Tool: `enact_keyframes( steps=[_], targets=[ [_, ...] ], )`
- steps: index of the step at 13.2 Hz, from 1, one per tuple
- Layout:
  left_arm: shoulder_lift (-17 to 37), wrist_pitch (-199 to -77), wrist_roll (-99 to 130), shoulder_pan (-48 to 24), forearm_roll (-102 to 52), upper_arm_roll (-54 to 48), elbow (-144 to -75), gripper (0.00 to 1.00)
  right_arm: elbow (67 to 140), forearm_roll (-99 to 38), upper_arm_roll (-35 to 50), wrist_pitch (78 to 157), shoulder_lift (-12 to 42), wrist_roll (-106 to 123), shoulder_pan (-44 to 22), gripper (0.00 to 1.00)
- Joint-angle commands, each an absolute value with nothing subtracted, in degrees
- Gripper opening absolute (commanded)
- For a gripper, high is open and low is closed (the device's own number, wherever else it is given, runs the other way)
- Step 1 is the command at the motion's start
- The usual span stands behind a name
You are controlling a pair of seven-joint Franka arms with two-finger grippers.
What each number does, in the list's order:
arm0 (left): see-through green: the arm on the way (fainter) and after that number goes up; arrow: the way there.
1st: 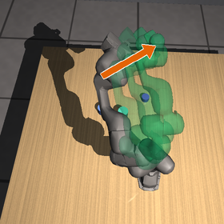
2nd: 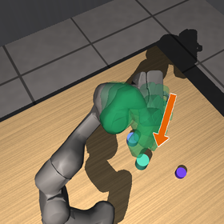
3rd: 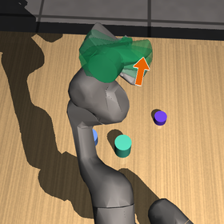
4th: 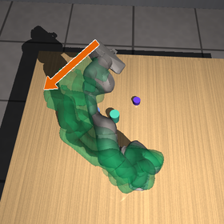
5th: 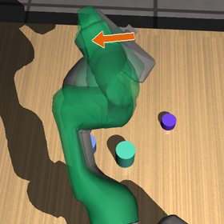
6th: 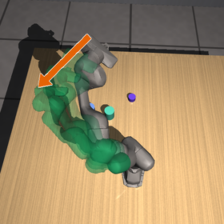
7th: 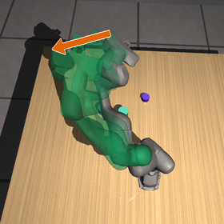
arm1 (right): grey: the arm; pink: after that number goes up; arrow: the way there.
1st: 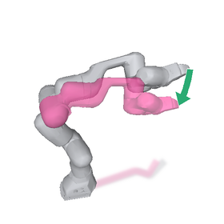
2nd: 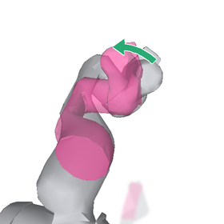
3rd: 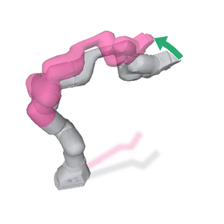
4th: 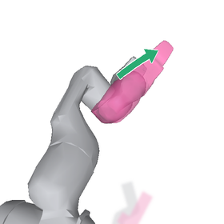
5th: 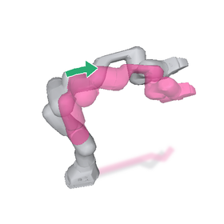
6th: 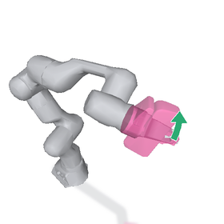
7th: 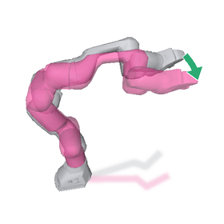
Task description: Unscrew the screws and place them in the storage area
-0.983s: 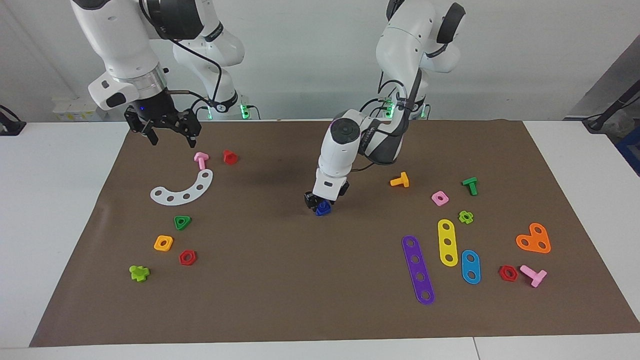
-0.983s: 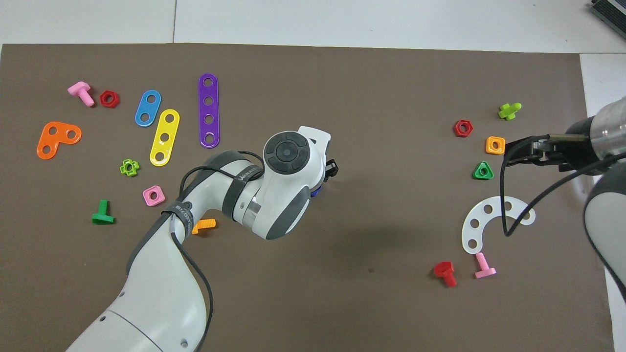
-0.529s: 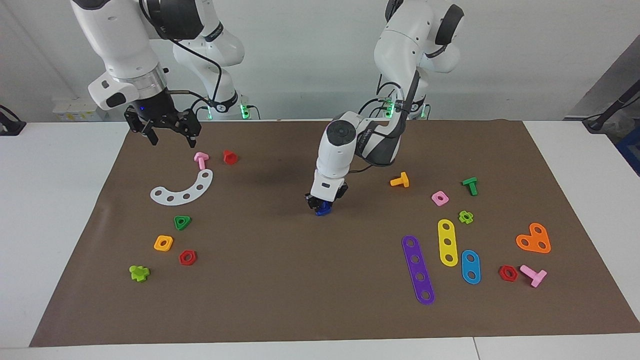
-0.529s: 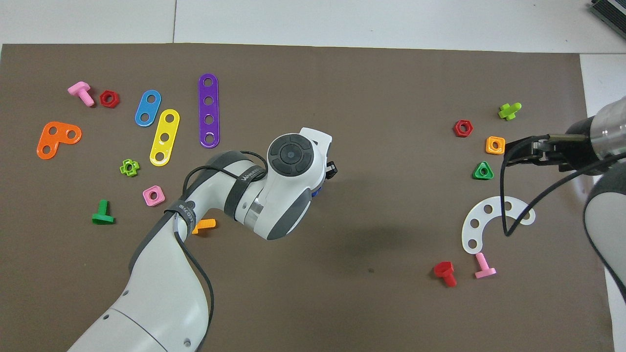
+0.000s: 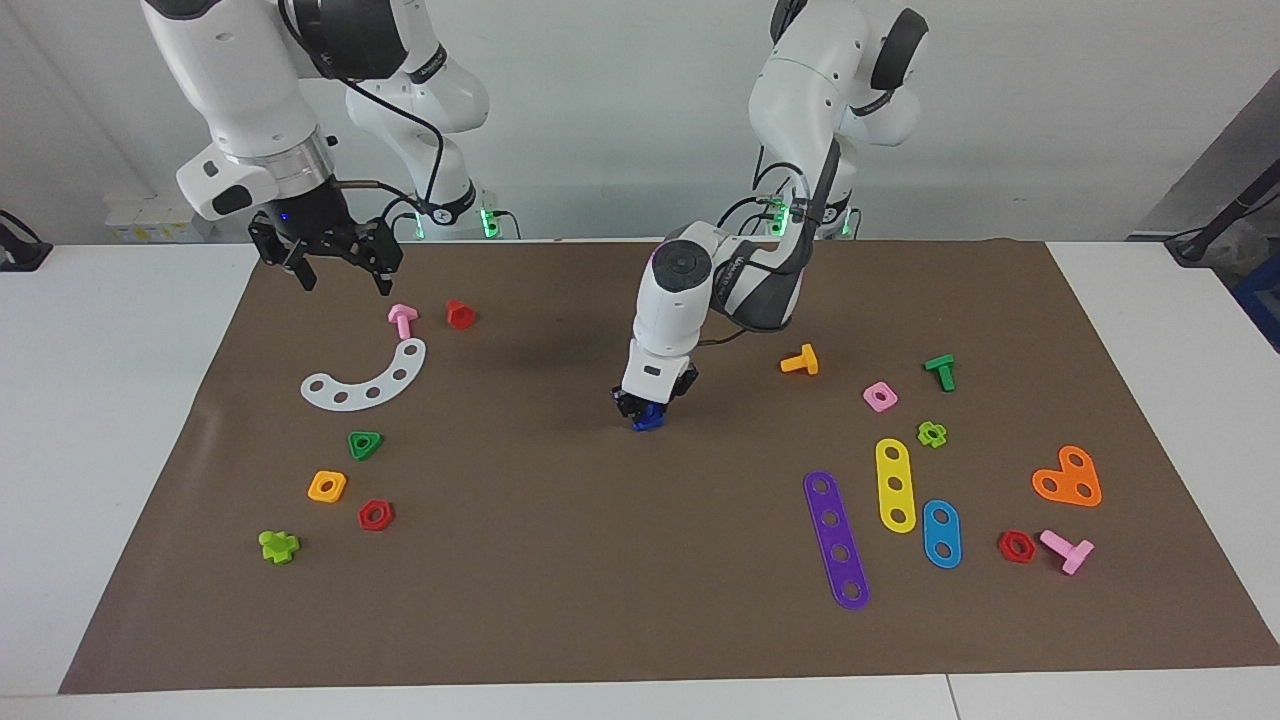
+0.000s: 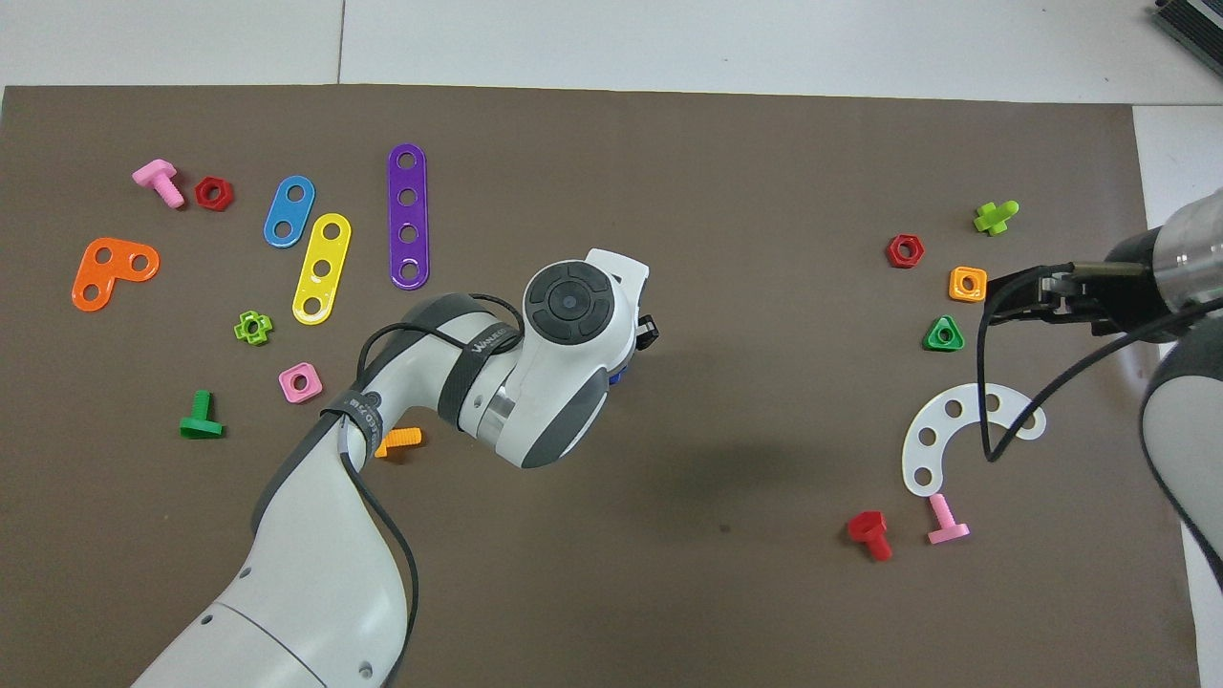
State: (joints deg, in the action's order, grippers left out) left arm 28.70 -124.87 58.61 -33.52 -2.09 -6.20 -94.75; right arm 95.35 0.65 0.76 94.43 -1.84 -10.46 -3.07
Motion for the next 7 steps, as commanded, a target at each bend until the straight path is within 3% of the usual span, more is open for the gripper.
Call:
enact_keyframes(
  steps=[1, 7],
  targets=[
    [31.01, -116.05, 59.33, -33.66, -1.14, -5.71, -87.39, 0.07, 96.06, -0.44, 0.97, 94.57, -2.81, -8.7, -2.37, 1.0],
    [30.94, -108.9, 53.91, -28.58, -2.2, -5.98, -80.68, 0.06, 99.04, -0.26, 1.49, 99.31, -3.25, -11.76, -5.88, 0.95]
  ],
)
